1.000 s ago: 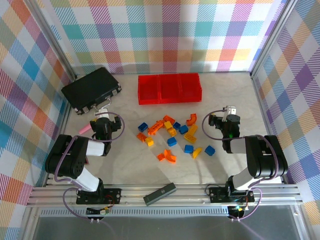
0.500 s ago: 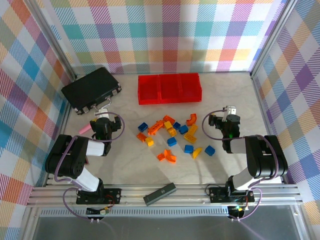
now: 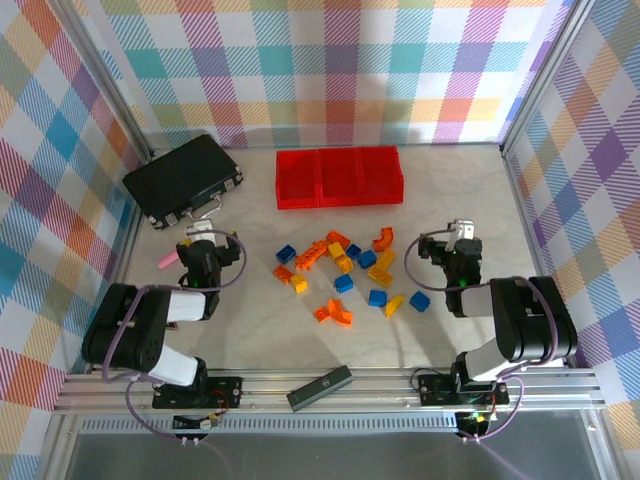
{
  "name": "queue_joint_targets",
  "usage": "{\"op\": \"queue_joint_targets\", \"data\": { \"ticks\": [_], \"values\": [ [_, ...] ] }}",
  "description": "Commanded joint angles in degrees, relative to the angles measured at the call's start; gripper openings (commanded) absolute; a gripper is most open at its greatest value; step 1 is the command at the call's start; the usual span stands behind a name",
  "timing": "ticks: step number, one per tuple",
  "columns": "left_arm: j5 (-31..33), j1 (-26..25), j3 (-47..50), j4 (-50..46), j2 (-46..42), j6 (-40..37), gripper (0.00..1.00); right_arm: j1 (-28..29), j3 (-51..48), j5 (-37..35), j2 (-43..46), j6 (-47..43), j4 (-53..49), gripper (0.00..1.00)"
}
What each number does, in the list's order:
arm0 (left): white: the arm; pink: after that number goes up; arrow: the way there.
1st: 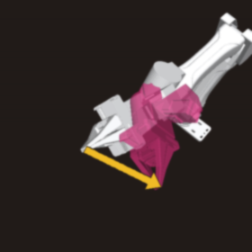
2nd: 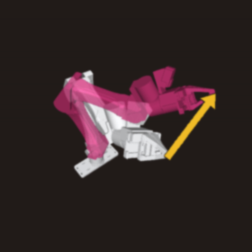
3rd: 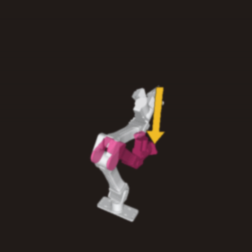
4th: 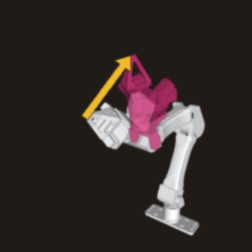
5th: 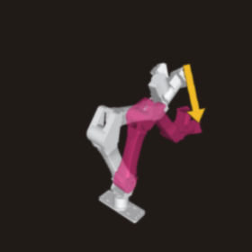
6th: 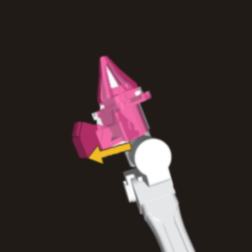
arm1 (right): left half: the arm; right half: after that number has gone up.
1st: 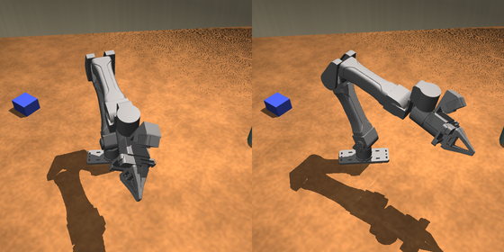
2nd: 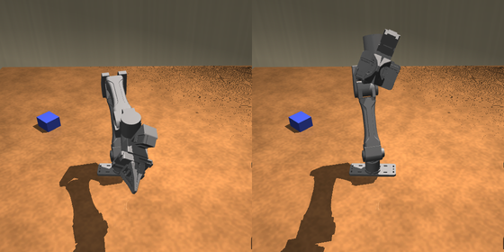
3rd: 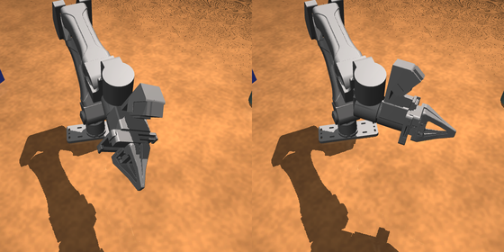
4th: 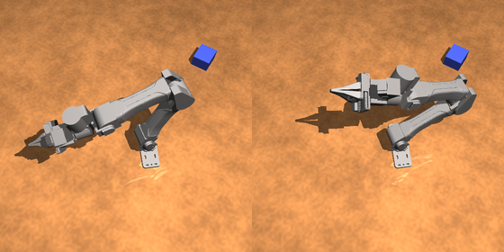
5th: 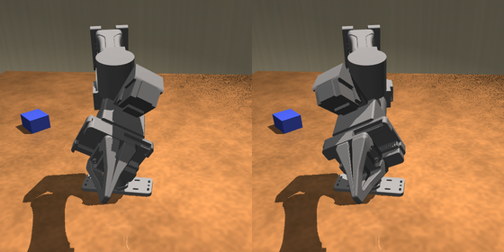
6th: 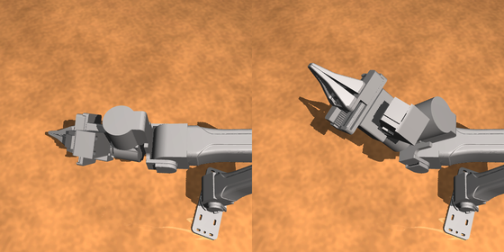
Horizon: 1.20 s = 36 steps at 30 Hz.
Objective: Sort the legos into containers by color
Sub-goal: Pick up the lego from the bottom-right of the table.
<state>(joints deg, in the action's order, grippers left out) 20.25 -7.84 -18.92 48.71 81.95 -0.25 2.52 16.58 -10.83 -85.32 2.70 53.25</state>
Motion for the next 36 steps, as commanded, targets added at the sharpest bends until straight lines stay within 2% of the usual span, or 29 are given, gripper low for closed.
{"op": "queue_joint_targets", "data": {
  "ticks": [1, 3, 5, 8, 10, 13, 15, 17, 19, 23, 28, 31, 36],
  "values": [
    [2.6, -1.3, -1.8, -8.7, -10.7, 0.1, 1.0, -0.2, 0.4, -1.2, 6.3, 0.7, -1.9, 0.99],
    [2.0, -2.0, -4.1, -17.2, -17.1, 2.7, 1.0, -0.8, 5.2, -4.0, 14.0, 4.7, -20.1, 0.99],
    [2.3, -2.6, -8.0, -27.4, -22.1, 6.6, 1.0, -1.1, 9.6, -4.5, 19.3, 9.5, -32.5, 0.99],
    [2.6, -3.0, -16.5, -45.0, -26.2, 15.4, 1.0, -1.0, 18.2, -2.8, 24.2, 21.8, -55.0, 0.99],
    [-0.5, -3.0, -23.3, -57.3, -27.0, 20.3, 1.0, -1.1, 25.4, 1.7, 24.2, 29.5, -69.1, 0.99],
    [-8.5, -3.0, -27.8, -63.8, -28.2, 22.3, 1.0, -1.1, 32.6, 16.7, 21.7, 31.0, -82.2, 0.99],
    [-12.0, -3.0, -27.8, -64.1, -30.1, 22.9, 1.0, 0.1, 35.7, 20.9, 20.1, 34.5, -92.6, 0.99],
    [-12.6, -3.0, -27.3, -66.4, -31.6, 23.3, 1.0, 3.4, 37.1, 20.3, 19.4, 36.2, -102.0, 0.99],
    [-13.3, -3.0, -26.6, -66.7, -32.3, 22.9, 1.0, 8.9, 36.7, 15.7, 20.4, 38.3, -109.7, 0.99],
    [-16.7, -3.0, -26.5, -66.2, -30.1, 21.7, 1.0, 13.6, 31.9, 12.6, 24.5, 43.0, -116.4, 1.0],
    [-21.6, -3.0, -26.6, -65.1, -26.4, 20.5, 0.98, 14.4, 24.6, 9.8, 29.0, 47.1, -114.7, 0.96],
    [-22.2, -3.0, -26.1, -62.7, -26.1, 20.5, 0.98, 14.4, 23.0, 9.7, 27.3, 48.2, -109.7, 0.93],
    [-22.0, -3.0, -25.2, -62.8, -27.5, 20.1, 0.98, 14.5, 24.6, 10.2, 18.9, 46.9, -102.8, 0.89]
  ]
}}
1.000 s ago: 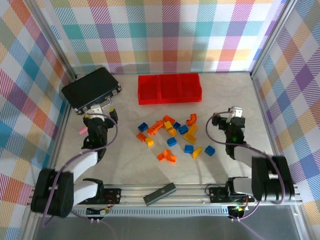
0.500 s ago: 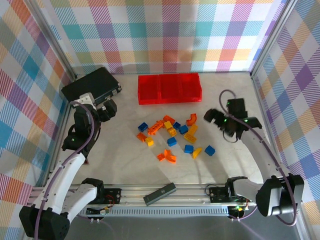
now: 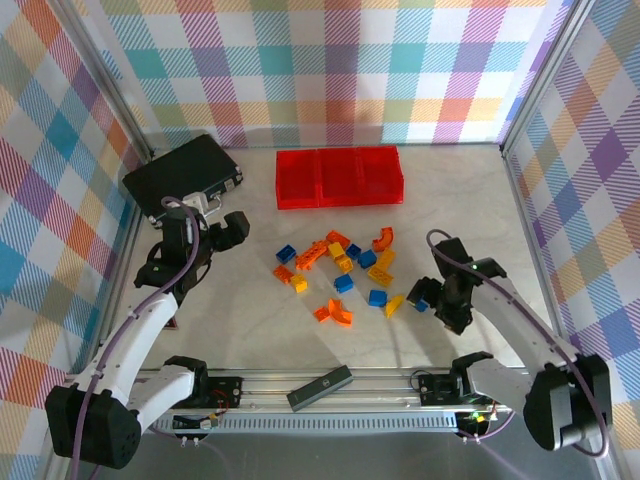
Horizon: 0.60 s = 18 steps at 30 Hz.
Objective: Sort the legos into containers by color
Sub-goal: Pick up the lego from the bottom-right of the table.
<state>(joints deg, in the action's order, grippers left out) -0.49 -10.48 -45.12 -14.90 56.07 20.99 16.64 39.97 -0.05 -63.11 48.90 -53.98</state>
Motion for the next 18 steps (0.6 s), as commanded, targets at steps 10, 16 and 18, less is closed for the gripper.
{"op": "queue_joint_targets", "data": {
  "ticks": [10, 16, 18],
  "values": [
    [-0.3, -0.4, 1.5, 0.1, -2.4, -2.4, 0.99, 1.4, 2.9, -0.1, -11.0, -1.1, 10.2, 0.82],
    [-1.3, -0.3, 1.0, 0.8, -1.1, -2.1, 0.99, 1.4, 3.2, -1.2, -14.4, -1.9, 12.3, 0.75],
    [-1.4, -0.3, 0.9, 0.7, -1.1, -2.0, 0.99, 1.3, 3.1, -1.4, -15.5, -2.0, 12.9, 0.72]
  ]
}}
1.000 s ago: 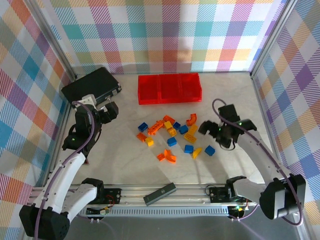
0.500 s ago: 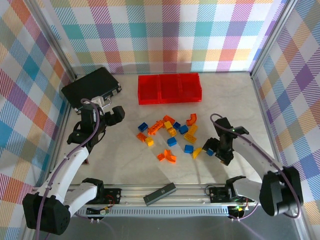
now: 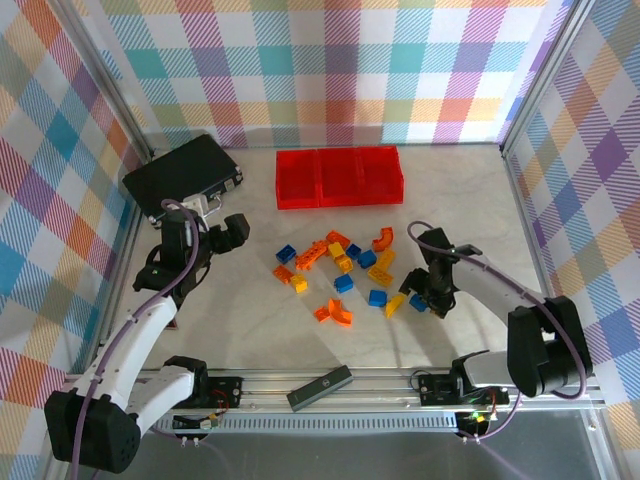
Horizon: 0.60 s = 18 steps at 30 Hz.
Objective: Sort the legos into containers by color
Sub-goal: Pick up the lego from the bottom-right of the table.
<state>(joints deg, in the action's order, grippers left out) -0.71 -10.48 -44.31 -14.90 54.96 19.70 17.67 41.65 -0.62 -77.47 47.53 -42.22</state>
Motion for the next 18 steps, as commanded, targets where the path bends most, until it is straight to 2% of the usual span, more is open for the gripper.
{"op": "queue_joint_targets", "data": {
  "ticks": [1, 9, 18],
  "values": [
    [-1.2, -0.4, 0.1, 0.6, -0.1, -0.7, 0.99, 0.3, 1.6, -1.1, -1.7, -0.6, 1.2, 0.71],
    [-0.6, -0.3, 0.4, 0.3, -1.0, -0.8, 0.99, 0.4, 3.8, -1.9, -4.2, -2.6, 1.9, 0.51],
    [-0.7, -0.3, -0.8, -2.4, -2.5, -0.7, 0.99, 0.4, 13.2, -4.3, -6.7, -5.6, 1.2, 0.4]
  ]
}}
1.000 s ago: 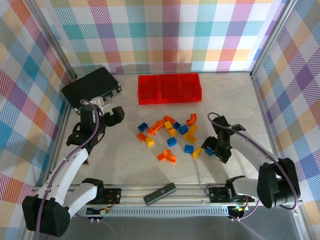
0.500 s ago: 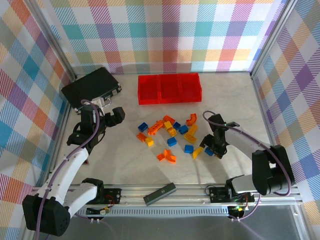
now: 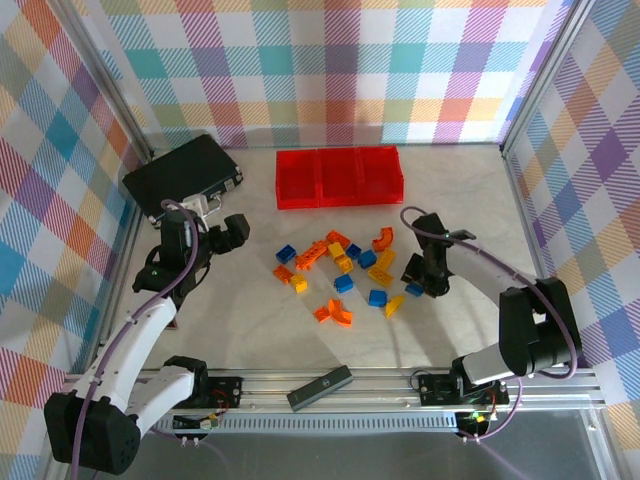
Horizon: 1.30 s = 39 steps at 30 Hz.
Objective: Sort the legos into containers by color
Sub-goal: Pick up the lego from the bottom-right of the table, then place the lego in the container.
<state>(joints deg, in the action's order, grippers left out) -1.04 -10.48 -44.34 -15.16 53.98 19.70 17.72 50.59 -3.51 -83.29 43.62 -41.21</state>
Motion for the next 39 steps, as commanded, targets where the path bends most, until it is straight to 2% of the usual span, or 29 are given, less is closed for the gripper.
{"op": "queue_joint_targets", "data": {
  "ticks": [1, 9, 13, 19, 27, 34, 39],
  "values": [
    [-0.4, -0.3, -1.0, -2.5, -1.8, -0.7, 0.99, 0.4, 6.1, -1.7, -1.7, -2.0, 0.4, 0.4],
    [-0.9, -0.3, -2.0, -4.6, -3.7, -0.3, 0.99, 0.5, 28.4, -5.8, -16.3, -6.9, 5.7, 0.41],
    [-1.0, -0.4, -2.9, -6.5, -4.5, -0.5, 0.99, 1.0, 41.6, -7.9, -25.4, -9.3, 5.7, 0.4],
    [-0.8, -0.4, -4.0, -8.3, -5.9, -0.8, 0.99, 1.3, 55.6, -9.9, -35.8, -10.7, 5.5, 0.4],
    [-1.1, -0.4, -4.3, -9.1, -7.0, -0.9, 0.99, 1.3, 67.2, -13.6, -45.0, -12.3, 3.8, 0.4],
    [-0.8, -0.5, -4.5, -9.6, -7.3, -1.2, 0.99, 1.2, 77.0, -12.9, -52.4, -12.9, -0.5, 0.4],
    [-0.4, -0.5, -5.0, -10.5, -7.7, -1.7, 0.99, 0.8, 79.0, -12.9, -54.1, -12.7, -1.0, 0.42]
  ]
}}
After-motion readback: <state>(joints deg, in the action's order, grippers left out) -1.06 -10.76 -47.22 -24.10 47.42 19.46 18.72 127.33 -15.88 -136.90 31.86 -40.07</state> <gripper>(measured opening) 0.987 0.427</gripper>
